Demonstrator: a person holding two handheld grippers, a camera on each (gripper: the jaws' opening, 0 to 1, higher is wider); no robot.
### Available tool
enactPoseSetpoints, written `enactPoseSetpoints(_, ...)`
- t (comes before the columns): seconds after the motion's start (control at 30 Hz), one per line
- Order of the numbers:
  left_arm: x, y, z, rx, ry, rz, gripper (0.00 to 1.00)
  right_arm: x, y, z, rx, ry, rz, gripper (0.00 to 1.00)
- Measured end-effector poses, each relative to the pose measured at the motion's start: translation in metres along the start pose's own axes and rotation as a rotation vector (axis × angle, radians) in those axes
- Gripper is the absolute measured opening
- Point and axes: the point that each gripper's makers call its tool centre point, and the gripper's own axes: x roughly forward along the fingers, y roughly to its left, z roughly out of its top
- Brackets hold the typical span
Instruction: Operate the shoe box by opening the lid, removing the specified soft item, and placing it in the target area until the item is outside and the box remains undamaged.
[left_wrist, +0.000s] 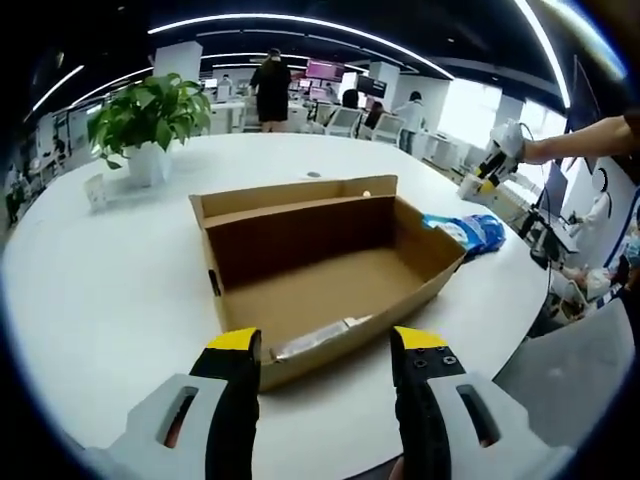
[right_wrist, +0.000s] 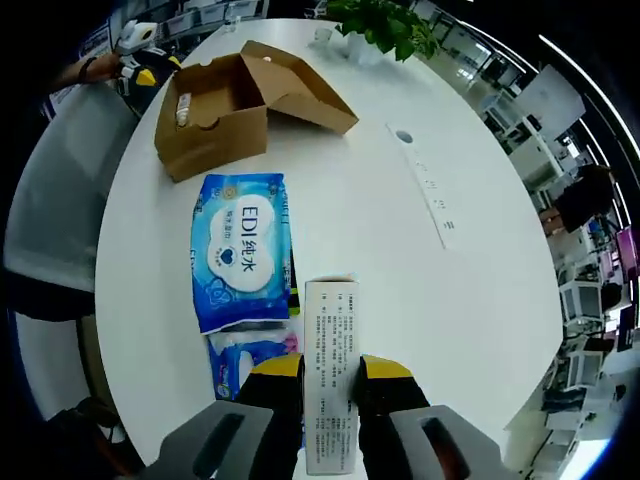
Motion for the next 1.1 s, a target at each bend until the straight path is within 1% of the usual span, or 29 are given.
enactPoseSetpoints(0.13,0.000,0.000,0.002,-0.003,-0.007,-0.001,0.53,0.010,0.004,-0.007,-0.031,0.024,0.017,0.16)
enactPoseSetpoints(0.23,0.001,0.000,0.000,-0.002,0.001,0.003,0.53,0.019,0.002,-0.011,-0.035,0.026,0.024,0.16)
enactPoseSetpoints(0.4,0.002,0.000,0.000,-0.002,0.003,-0.002,0.53,0.030,0.014,-0.013,-0.062,0.037,0.060,0.16)
enactPoseSetpoints(0.47,0.004,-0.003,-0.001,0.009,0.009,-0.009,0.53,0.034,0.016,-0.016,-0.087,0.057,0.062,0.16)
enactPoseSetpoints(0.57,0.005,-0.005,-0.004,0.025,0.022,-0.015,0.53,0.039,0.018,-0.019,-0.082,0.063,0.070,0.16)
enactPoseSetpoints(0.77,0.005,-0.005,-0.004,0.022,0.024,-0.021,0.53,0.045,0.024,-0.022,-0.089,0.076,0.081,0.16)
enactPoseSetpoints(0.93,0.007,-0.009,-0.007,0.041,0.038,-0.033,0.53,0.047,0.024,-0.022,-0.095,0.081,0.082,0.17)
enactPoseSetpoints(1.1,0.008,-0.006,-0.007,0.039,0.037,-0.032,0.53,0.051,0.024,-0.023,-0.121,0.100,0.080,0.17)
